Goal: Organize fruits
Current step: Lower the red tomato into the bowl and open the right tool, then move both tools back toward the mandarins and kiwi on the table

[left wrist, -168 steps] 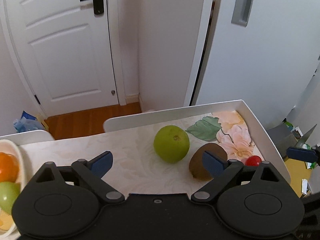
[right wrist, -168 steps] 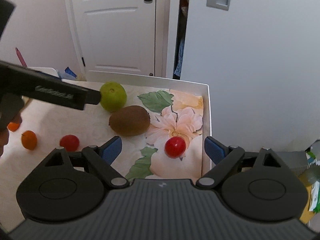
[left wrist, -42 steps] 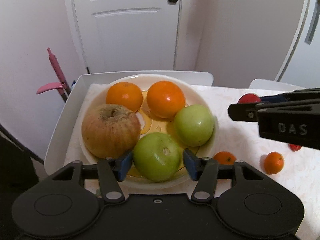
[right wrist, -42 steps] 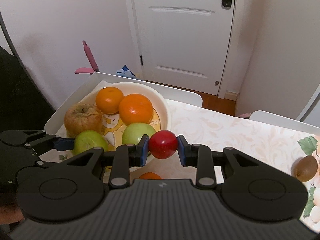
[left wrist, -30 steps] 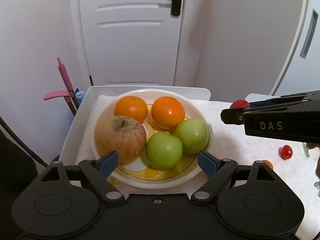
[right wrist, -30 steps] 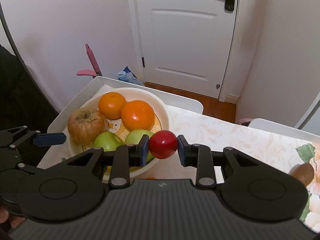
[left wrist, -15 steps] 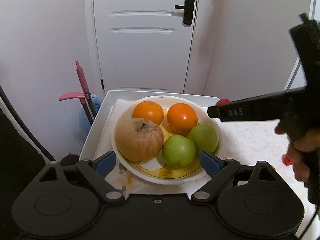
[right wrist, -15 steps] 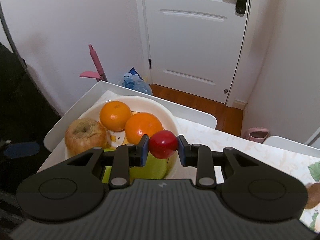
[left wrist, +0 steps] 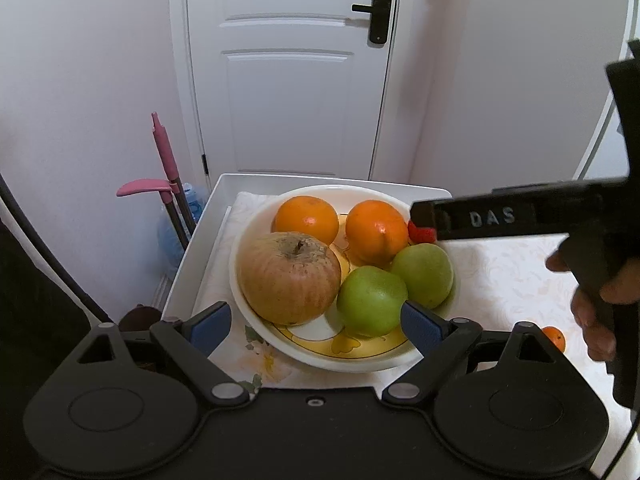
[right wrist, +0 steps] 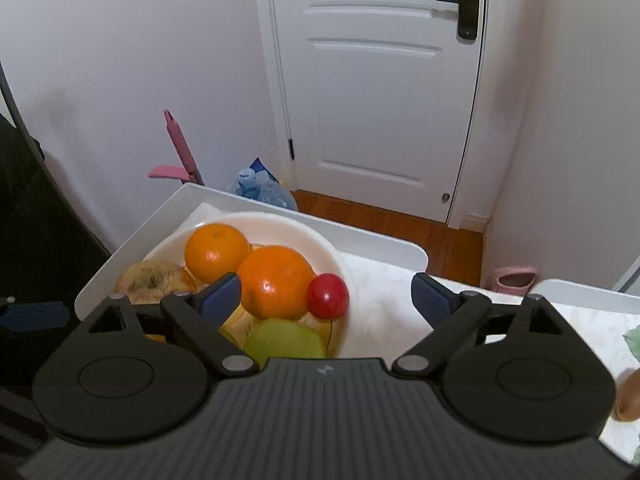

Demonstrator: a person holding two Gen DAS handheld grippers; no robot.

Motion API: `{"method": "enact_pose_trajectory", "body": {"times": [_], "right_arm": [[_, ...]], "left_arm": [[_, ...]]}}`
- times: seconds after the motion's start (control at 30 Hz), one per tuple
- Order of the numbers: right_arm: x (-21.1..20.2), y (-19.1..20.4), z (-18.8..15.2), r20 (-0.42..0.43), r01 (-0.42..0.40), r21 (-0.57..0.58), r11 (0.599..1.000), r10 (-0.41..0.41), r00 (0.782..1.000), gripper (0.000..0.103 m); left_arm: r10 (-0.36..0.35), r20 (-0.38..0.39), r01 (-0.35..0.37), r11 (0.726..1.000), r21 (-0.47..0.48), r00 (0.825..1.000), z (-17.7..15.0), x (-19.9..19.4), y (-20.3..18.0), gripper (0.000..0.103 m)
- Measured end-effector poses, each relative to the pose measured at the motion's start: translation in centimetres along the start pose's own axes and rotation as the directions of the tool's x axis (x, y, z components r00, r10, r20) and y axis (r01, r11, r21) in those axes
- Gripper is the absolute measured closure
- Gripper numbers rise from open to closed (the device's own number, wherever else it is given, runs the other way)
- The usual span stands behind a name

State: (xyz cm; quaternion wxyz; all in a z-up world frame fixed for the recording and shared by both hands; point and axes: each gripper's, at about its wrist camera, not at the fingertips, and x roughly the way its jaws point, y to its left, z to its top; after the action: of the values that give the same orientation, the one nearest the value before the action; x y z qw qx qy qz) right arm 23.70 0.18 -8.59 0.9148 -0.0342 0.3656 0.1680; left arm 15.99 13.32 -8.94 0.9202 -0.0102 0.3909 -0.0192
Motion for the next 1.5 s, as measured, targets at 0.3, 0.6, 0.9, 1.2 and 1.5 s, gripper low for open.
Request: {"method": "enact_pose_trajectory", "body": {"times": [0.3,0.6,0.9,1.2,1.5], "right_arm": [[-1.4,-0.4,0.0,0.000,-0.002,0.014,1.000,0.002,1.000,0.000],[-5.1,-1.0,0.2,0.021,0.016,0.050,0.999,-0.017,1.000,0.000],[-11.1,-3.4,-1.3,0.050,0.075,0.110,0.991,-0.081,0.995,0.000],[-17.5,-8.3,-4.0,0.075,0.103,0.118,0.988,-0.112,0.991,0.000],[-21.5,-14.0,-6.5,0.076,0.141,0.079,0.987,-0.147,0.986,0.000]], "left_arm": [[0.013,0.009,-0.013,1.000,0.016,1.000,0.4,-0.5,-0.6,0.009],[0.010,0.040,-0.012,0.999,0.035,0.999,1.6,-2.3,-1.2,0.009],[-0.007,0.083,0.002,0.998,0.066,0.996,2.7,-4.4,-2.6,0.009],[0.048,0.119,-0.052,0.998,0.023,0.992,2.1,-7.7,-6.7,0.009],[0.051,0.147,-0.051,0.999,-0.004,0.988,0.5,-9.5,-13.0,0.001]]}}
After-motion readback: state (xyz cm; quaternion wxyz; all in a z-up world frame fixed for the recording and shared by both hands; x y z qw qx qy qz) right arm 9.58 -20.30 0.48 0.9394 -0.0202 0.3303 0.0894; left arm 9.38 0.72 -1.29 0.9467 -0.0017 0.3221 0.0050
